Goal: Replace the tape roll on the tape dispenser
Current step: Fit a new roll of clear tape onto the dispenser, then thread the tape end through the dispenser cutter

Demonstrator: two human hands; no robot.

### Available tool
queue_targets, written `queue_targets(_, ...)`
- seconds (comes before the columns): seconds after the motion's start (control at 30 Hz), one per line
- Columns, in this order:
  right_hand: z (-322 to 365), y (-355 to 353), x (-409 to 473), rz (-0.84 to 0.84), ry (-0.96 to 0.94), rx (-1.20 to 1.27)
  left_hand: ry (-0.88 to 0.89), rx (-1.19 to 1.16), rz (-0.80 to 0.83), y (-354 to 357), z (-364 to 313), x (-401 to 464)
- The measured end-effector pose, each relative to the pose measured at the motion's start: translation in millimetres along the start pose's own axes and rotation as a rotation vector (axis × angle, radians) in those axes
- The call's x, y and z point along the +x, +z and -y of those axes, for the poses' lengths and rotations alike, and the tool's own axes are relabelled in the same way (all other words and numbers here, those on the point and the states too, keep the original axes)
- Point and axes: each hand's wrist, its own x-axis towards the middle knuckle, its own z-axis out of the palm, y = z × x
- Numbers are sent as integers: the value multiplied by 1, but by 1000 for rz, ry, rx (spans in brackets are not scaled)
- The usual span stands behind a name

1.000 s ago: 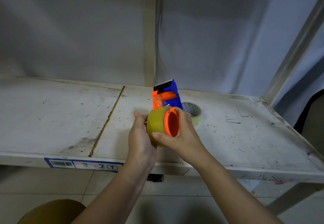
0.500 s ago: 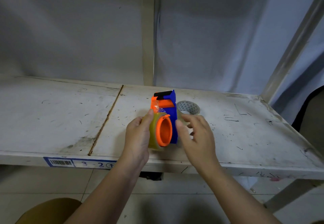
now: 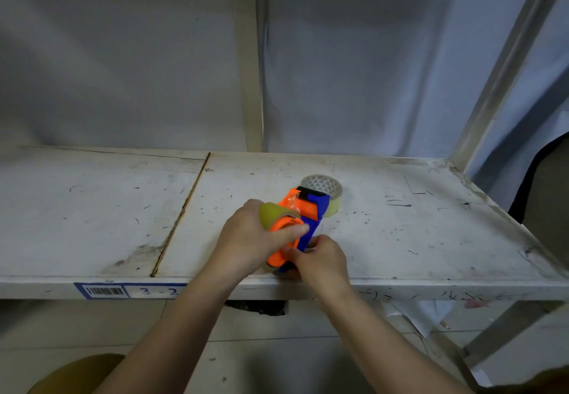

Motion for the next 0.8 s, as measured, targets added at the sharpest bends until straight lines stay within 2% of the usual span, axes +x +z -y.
queue_targets(0.07, -3, 6, 0, 13, 31, 18, 26, 171, 20, 3, 0, 5)
queue_targets(0.17, -6, 5, 0, 29, 17, 72, 79, 237, 36, 2, -3, 16)
queue_targets(0.27, -5, -5, -7, 165, 66, 284, 153, 328, 191, -3, -5, 28)
queue_targets(0.3, -4, -9, -8, 212, 75, 273, 170, 349, 245, -5, -7, 30)
queue_targets(0.33, -3, -15, -8, 273, 90, 229, 182, 367, 296, -7, -10, 32)
queue_targets(0.43, 6, -41, -9, 470, 99, -169, 233, 420, 418, -11, -15, 38)
queue_targets(0.5, 14, -59, -2, 393, 8, -243, 250, 459, 466, -11, -17, 40)
queue_targets(0.57, 18, -77, 11, 127, -65, -165, 258, 477, 487, -10, -19, 41)
queue_targets(0.63, 21, -88, 25, -118, -133, -296, 272, 488, 497, -9, -21, 41)
queue_targets(0.67, 22, -91, 30, -143, -146, -375, 277, 492, 501, -9, -22, 40)
queue_targets(0.8, 21, -82, 45, 33, -111, -484, 278, 510, 516, -9, -24, 37)
